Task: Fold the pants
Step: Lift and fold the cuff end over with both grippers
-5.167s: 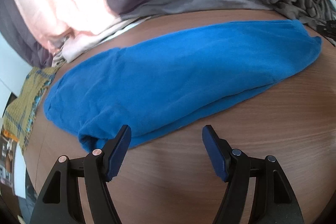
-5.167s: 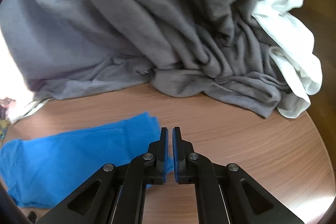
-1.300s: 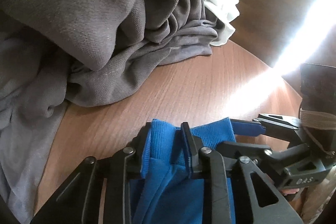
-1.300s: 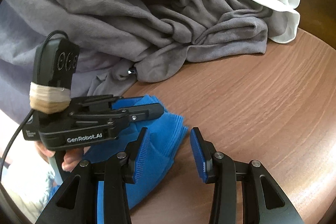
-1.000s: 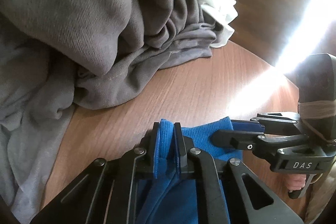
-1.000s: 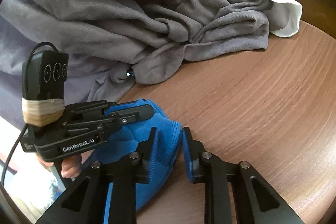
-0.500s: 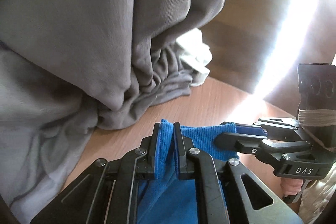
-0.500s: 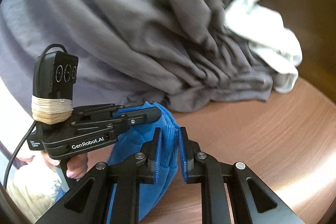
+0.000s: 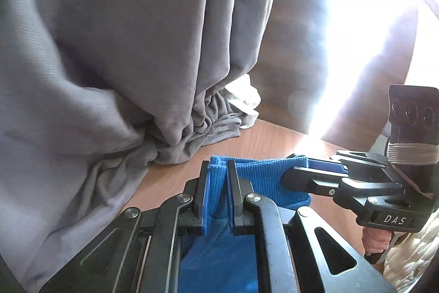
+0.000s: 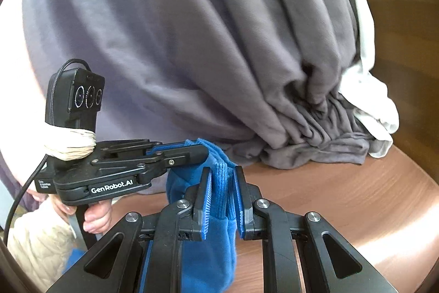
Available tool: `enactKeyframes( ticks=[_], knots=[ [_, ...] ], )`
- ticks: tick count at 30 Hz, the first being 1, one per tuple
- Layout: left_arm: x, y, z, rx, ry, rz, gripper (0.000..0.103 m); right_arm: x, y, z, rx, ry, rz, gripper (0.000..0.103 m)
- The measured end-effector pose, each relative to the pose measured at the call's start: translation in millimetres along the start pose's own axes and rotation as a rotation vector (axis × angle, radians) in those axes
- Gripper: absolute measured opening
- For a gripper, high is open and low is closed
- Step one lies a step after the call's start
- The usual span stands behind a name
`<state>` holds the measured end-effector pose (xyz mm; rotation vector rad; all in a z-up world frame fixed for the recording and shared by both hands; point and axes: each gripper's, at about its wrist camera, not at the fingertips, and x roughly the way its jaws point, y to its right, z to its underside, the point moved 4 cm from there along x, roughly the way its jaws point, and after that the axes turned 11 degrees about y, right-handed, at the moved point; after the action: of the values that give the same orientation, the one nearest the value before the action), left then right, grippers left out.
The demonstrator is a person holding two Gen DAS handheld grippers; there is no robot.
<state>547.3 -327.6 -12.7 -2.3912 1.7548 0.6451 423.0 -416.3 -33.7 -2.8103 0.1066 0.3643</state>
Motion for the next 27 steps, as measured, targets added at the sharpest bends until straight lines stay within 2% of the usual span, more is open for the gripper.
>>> enactKeyframes(
  ticks=[10,15,21,27],
  knots=[
    [-77,-4,13,0.013,0.056,0.027,0.011,-40,-80,5,-0.087,0.059,0.002,0.016],
    [-103,-10,31,0.006,0.058,0.046,0.011,-47,-112,18,-0.113,0.056,0.009,0.016],
    [-123,-22,60,-0.025,0.030,0.068,0.011,-50,-141,42,-0.147,0.020,0.024,0.016],
    [-132,-35,97,-0.055,-0.034,0.078,0.011,-43,-160,75,-0.189,-0.047,0.042,0.016]
  ],
)
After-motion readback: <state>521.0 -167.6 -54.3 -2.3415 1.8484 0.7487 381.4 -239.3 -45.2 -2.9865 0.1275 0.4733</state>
